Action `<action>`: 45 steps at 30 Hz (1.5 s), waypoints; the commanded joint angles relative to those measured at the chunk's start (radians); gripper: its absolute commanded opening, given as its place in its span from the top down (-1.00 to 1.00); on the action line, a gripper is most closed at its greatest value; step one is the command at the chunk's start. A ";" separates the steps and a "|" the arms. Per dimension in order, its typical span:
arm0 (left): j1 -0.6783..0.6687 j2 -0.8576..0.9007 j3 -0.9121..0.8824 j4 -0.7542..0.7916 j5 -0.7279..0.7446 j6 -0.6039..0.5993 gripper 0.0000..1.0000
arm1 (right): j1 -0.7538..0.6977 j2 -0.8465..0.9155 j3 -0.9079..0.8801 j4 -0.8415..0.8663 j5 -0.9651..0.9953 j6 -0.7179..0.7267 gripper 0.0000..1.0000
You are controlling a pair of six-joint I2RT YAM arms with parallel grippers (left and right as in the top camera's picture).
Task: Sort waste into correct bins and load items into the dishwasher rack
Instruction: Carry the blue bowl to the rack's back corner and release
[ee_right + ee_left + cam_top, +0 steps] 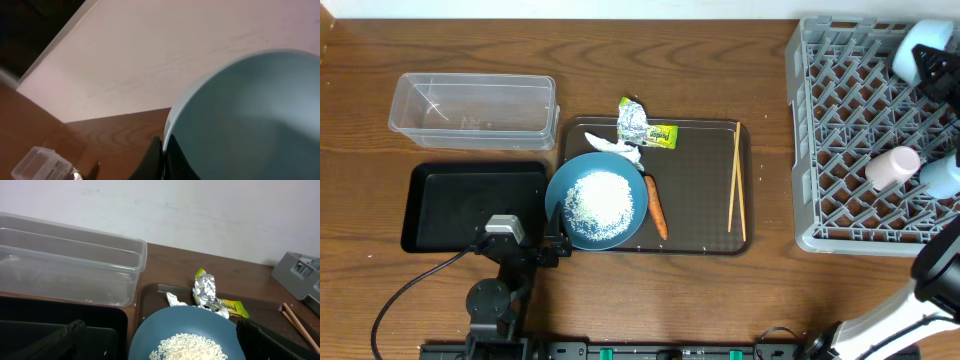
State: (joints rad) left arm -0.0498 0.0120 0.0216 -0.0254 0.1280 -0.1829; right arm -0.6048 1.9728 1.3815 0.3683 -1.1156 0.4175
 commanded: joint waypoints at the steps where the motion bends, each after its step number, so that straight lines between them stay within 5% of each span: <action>1: -0.004 0.000 -0.018 -0.033 0.018 0.003 -0.95 | 0.008 0.029 0.009 0.026 -0.026 0.013 0.98; 17: -0.004 0.000 -0.018 -0.033 0.018 0.003 -0.96 | 0.030 0.168 0.009 0.265 -0.021 0.031 0.98; 32: -0.004 0.000 -0.018 -0.033 0.018 0.003 -0.96 | 0.010 0.225 0.009 0.269 0.008 0.032 0.98; 45: -0.004 0.000 -0.018 -0.033 0.018 0.003 -0.96 | -0.103 0.224 0.009 0.273 -0.096 0.207 0.81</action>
State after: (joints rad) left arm -0.0498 0.0120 0.0216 -0.0254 0.1280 -0.1829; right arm -0.6636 2.1838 1.3811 0.6338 -1.1656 0.5629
